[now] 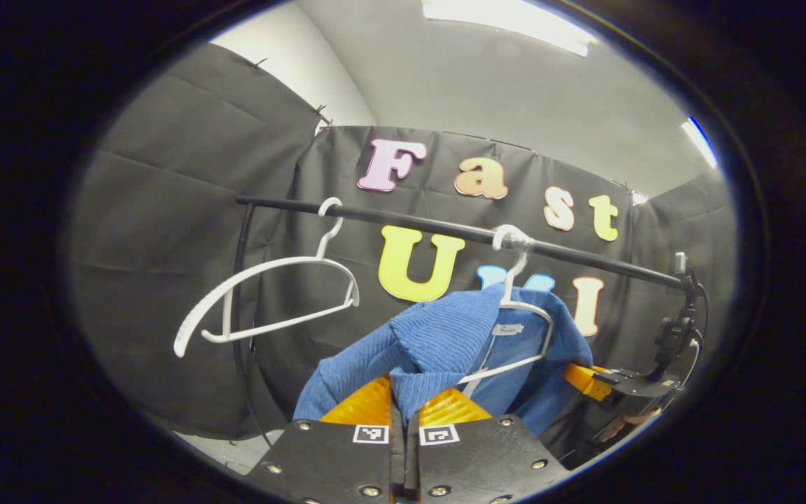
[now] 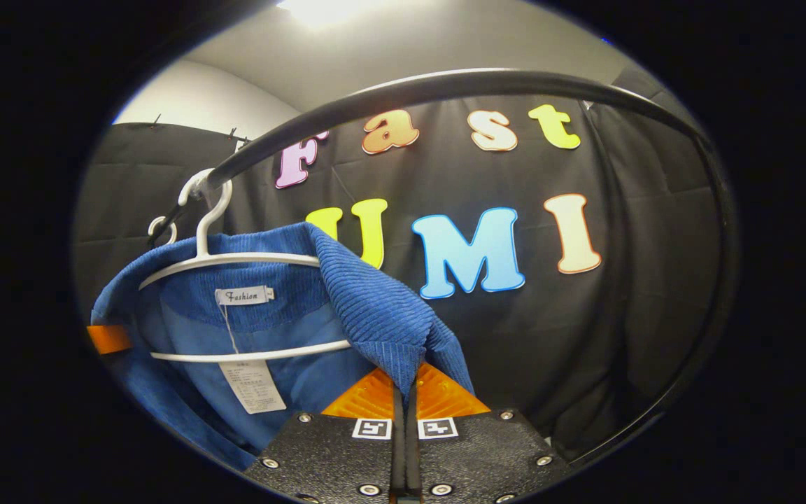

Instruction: Grasp the clothes on the hanger with both hands and then place them into the laundry hamper below.

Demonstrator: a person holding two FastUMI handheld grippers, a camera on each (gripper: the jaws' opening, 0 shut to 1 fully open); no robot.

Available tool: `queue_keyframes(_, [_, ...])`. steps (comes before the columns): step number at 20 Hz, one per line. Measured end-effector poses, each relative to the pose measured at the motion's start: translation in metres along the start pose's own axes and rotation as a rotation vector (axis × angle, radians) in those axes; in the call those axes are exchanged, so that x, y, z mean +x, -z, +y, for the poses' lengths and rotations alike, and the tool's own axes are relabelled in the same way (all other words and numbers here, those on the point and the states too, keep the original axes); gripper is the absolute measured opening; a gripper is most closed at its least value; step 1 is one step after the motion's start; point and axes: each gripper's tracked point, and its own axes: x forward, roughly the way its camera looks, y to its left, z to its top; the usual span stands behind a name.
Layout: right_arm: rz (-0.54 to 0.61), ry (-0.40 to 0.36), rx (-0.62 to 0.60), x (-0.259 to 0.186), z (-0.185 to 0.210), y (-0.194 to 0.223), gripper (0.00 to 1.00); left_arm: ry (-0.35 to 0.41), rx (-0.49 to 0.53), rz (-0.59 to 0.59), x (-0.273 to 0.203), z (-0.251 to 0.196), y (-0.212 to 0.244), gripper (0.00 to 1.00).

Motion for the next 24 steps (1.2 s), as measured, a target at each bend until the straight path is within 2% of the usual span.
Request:
queue_keyframes(6, [-0.042, 0.167, -0.066, -0.004, -0.018, -0.023, 0.0, 0.084, -0.013, -0.014, 0.008, 0.038, -0.028, 0.01])
queue_keyframes(11, [-0.075, 0.242, -0.096, -0.001, -0.031, -0.031, 0.0, 0.15, 0.109, 0.0, 0.026, 0.054, -0.044, 0.02])
queue_keyframes(15, [-0.116, 0.247, -0.057, 0.017, -0.034, -0.041, 0.0, 0.156, 0.226, 0.006, 0.038, 0.066, -0.055, 0.01])
queue_keyframes(20, [-0.158, 0.203, -0.047, 0.037, -0.036, -0.048, 0.0, 0.162, 0.409, 0.021, 0.046, 0.073, -0.071, 0.02])
queue_keyframes(24, [-0.192, 0.166, -0.041, 0.049, -0.04, -0.049, 0.0, 0.179, 0.421, 0.052, 0.056, 0.077, -0.07, 0.01])
